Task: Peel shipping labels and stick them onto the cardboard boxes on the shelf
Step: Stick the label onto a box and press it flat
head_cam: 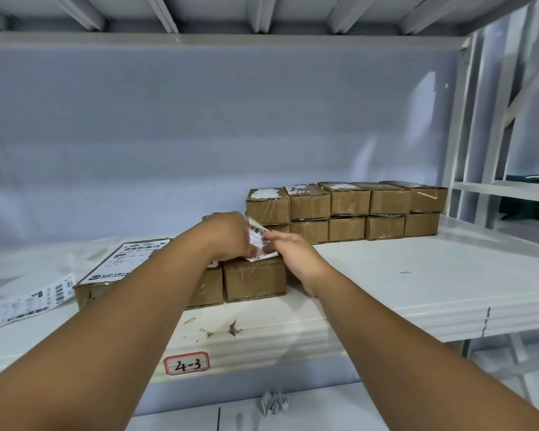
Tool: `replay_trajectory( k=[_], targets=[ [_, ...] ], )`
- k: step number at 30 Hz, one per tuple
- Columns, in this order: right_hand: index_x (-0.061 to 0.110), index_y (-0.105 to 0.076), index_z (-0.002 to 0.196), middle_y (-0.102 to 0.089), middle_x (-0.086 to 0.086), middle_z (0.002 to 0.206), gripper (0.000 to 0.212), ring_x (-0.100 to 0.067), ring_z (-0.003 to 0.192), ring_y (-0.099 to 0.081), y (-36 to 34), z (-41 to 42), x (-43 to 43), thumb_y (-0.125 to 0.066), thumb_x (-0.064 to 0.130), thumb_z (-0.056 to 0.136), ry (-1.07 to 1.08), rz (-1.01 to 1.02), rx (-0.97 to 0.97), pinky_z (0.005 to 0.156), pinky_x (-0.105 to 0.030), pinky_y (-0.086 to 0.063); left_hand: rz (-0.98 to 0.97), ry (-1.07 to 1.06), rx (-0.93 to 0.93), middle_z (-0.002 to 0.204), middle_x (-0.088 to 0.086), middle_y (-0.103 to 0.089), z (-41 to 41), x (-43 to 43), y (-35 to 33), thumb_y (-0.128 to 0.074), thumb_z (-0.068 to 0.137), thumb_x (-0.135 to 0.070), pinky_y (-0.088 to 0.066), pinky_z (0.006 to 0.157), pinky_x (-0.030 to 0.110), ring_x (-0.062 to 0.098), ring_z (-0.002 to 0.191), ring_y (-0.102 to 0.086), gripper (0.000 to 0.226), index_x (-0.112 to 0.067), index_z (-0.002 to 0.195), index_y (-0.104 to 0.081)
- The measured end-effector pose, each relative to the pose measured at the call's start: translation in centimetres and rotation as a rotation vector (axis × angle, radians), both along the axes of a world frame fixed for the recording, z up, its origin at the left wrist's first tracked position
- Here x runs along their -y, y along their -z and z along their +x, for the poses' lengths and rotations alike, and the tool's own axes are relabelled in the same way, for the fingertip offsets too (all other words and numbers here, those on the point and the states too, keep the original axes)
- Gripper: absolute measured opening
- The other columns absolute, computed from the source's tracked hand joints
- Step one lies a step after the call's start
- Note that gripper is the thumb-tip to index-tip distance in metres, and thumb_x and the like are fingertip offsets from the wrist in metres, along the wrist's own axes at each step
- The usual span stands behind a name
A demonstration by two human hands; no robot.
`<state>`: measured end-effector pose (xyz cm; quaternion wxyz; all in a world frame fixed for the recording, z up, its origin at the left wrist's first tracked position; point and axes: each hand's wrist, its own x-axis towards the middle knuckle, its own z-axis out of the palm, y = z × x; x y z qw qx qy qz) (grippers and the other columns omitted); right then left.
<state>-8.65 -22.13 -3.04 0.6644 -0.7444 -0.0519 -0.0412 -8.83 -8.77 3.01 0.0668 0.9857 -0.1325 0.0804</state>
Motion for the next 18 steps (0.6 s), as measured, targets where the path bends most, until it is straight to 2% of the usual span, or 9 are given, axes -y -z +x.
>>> replay_trajectory(
  k=[2, 4, 6, 8, 9, 12, 14, 17, 18],
  targets=[
    [0.017, -0.061, 0.121, -0.064, 0.001, 0.101, 0.035, -0.009, 0.086, -0.058, 0.1, 0.1, 0.0, -0.053, 0.006, 0.088, 0.001, 0.007, -0.016, 0.074, -0.015, -0.045, 0.065, -0.006, -0.021, 0.117, 0.003, -0.061, 0.0, -0.1, -0.3, -0.056, 0.087, -0.053, -0.042, 0.086, 0.028, 0.021, 0.108, -0.056, 0.049, -0.014, 0.117, -0.061],
    [0.016, -0.060, 0.124, -0.064, -0.002, 0.109, 0.038, -0.013, 0.096, -0.059, 0.3, 0.2, 0.1, -0.056, 0.008, 0.087, -0.003, 0.002, -0.024, 0.081, -0.019, -0.045, 0.091, 0.010, -0.038, 0.103, 0.003, -0.062, -0.2, -0.4, -0.4, -0.054, 0.088, -0.053, -0.042, 0.086, 0.028, 0.021, 0.106, -0.058, 0.049, -0.015, 0.117, -0.060],
    [0.017, -0.062, 0.117, -0.065, 0.003, 0.096, 0.032, -0.009, 0.083, -0.060, 0.2, 0.2, 0.3, -0.056, 0.007, 0.087, -0.036, 0.033, -0.040, 0.069, -0.016, -0.046, 0.073, 0.054, -0.027, 0.090, 0.001, -0.058, 0.0, -0.8, -0.2, -0.057, 0.087, -0.051, -0.044, 0.087, 0.030, 0.021, 0.100, -0.058, 0.045, -0.014, 0.110, -0.065],
    [0.022, -0.062, 0.108, -0.063, 0.007, 0.083, 0.027, -0.005, 0.070, -0.059, 0.3, 0.3, 0.5, -0.055, 0.007, 0.088, -0.061, 0.044, -0.052, 0.059, -0.013, -0.045, -0.023, 0.117, -0.013, 0.099, -0.002, -0.053, 0.7, -1.5, 0.3, -0.062, 0.084, -0.048, -0.045, 0.091, 0.033, 0.020, 0.102, -0.055, 0.035, -0.018, 0.102, -0.069],
    [0.023, -0.061, 0.111, -0.064, 0.007, 0.087, 0.028, -0.005, 0.073, -0.060, 0.4, 0.3, 0.5, -0.055, 0.009, 0.088, -0.069, 0.039, -0.057, 0.060, -0.013, -0.046, -0.080, 0.167, -0.026, 0.106, -0.005, -0.052, 1.1, -1.8, 0.6, -0.064, 0.084, -0.045, -0.043, 0.093, 0.032, 0.017, 0.106, -0.053, 0.029, -0.022, 0.101, -0.069],
    [0.027, -0.046, 0.138, -0.056, 0.000, 0.127, 0.056, -0.014, 0.108, -0.057, 0.6, 0.7, 0.3, -0.057, 0.020, 0.084, -0.065, -0.022, -0.073, 0.080, -0.024, -0.046, -0.238, 0.294, -0.163, 0.120, -0.011, -0.055, 1.6, -2.2, 1.2, -0.061, 0.089, -0.035, -0.038, 0.090, 0.015, 0.006, 0.113, -0.051, 0.023, -0.028, 0.112, -0.064],
    [0.032, -0.043, 0.140, -0.051, -0.001, 0.134, 0.063, -0.015, 0.113, -0.054, 0.6, 0.8, 0.2, -0.059, 0.024, 0.080, -0.066, -0.033, -0.082, 0.082, -0.026, -0.046, -0.312, 0.315, -0.280, 0.123, -0.014, -0.054, 1.8, -2.1, 1.1, -0.061, 0.091, -0.031, -0.035, 0.087, 0.010, 0.002, 0.115, -0.048, 0.030, -0.028, 0.121, -0.059],
    [0.037, -0.042, 0.140, -0.050, 0.001, 0.135, 0.073, -0.014, 0.111, -0.054, 0.5, 0.9, 0.2, -0.059, 0.031, 0.069, -0.091, -0.029, -0.114, 0.075, -0.026, -0.045, -0.251, 0.270, -0.394, 0.138, -0.015, -0.043, 3.0, -2.4, 0.6, -0.065, 0.084, -0.044, -0.036, 0.105, 0.030, 0.010, 0.129, -0.041, 0.048, -0.037, 0.130, -0.050],
    [0.038, -0.042, 0.139, -0.050, 0.001, 0.135, 0.075, -0.014, 0.112, -0.053, 0.5, 0.9, 0.2, -0.058, 0.032, 0.067, -0.097, -0.030, -0.119, 0.075, -0.026, -0.044, -0.207, 0.252, -0.414, 0.142, -0.014, -0.037, 3.4, -2.6, 0.4, -0.065, 0.083, -0.048, -0.032, 0.110, 0.034, 0.011, 0.134, -0.035, 0.055, -0.039, 0.134, -0.046]
  ],
)
